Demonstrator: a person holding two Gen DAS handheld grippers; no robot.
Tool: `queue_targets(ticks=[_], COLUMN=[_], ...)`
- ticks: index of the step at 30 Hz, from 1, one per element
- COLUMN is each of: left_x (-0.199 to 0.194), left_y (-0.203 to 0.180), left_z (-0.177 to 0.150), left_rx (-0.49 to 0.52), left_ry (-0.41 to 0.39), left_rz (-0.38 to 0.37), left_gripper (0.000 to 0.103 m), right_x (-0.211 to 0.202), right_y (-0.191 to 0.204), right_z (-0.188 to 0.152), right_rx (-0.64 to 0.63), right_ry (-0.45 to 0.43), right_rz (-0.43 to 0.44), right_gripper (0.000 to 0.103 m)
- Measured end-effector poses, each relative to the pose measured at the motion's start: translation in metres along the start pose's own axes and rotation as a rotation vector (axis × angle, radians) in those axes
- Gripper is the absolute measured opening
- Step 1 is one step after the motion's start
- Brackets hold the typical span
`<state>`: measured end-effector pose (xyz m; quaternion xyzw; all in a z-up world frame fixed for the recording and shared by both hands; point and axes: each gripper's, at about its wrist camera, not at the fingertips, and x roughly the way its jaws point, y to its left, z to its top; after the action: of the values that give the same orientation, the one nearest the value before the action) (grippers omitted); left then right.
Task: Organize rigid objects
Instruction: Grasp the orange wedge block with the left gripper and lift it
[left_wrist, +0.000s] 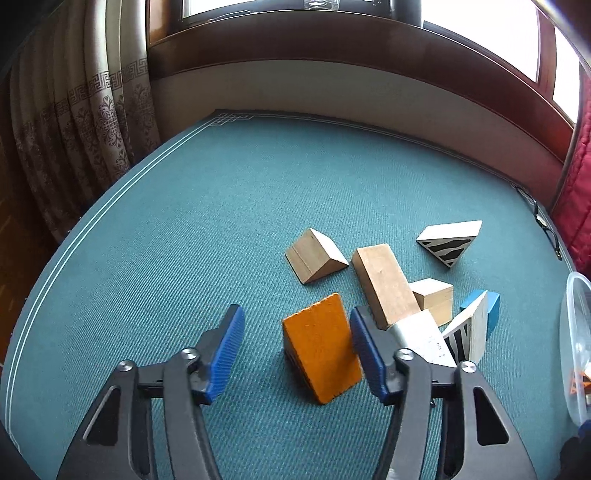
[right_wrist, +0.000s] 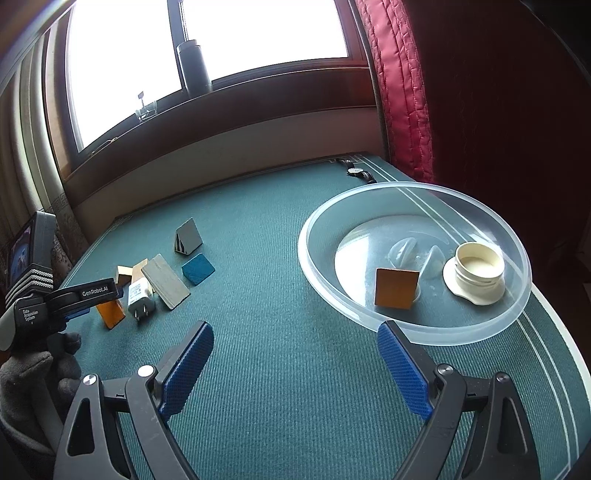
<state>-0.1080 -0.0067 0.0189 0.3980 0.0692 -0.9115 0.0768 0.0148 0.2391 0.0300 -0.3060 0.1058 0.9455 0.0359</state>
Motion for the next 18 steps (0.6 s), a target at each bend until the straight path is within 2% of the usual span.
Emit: queue_targets(ticks=[2,12,18], left_x=[-0.003,-0.012,-0.025], left_y=[0.001,0.013,0.011], left_z=[-0.002,-0.006,-0.006], left_rx=[0.003,0.004,0.018], left_ry=[0.001,-0.027,-0.075], left_rz=[-0.033,-0.040,-0.026], left_gripper=[0.038,0.038,0.038], right_x=[0.000,0.001,0.001], right_y=[0.000,0.001,0.002], right_z=[0.000,-0.001,-0.001], right_rx=[0.000,-0.004,-0.009], right_ry=[0.000,0.002,0.005], right_rz=[0.000,0.001,-0.001], right_gripper=[0.093,0.094,0.094])
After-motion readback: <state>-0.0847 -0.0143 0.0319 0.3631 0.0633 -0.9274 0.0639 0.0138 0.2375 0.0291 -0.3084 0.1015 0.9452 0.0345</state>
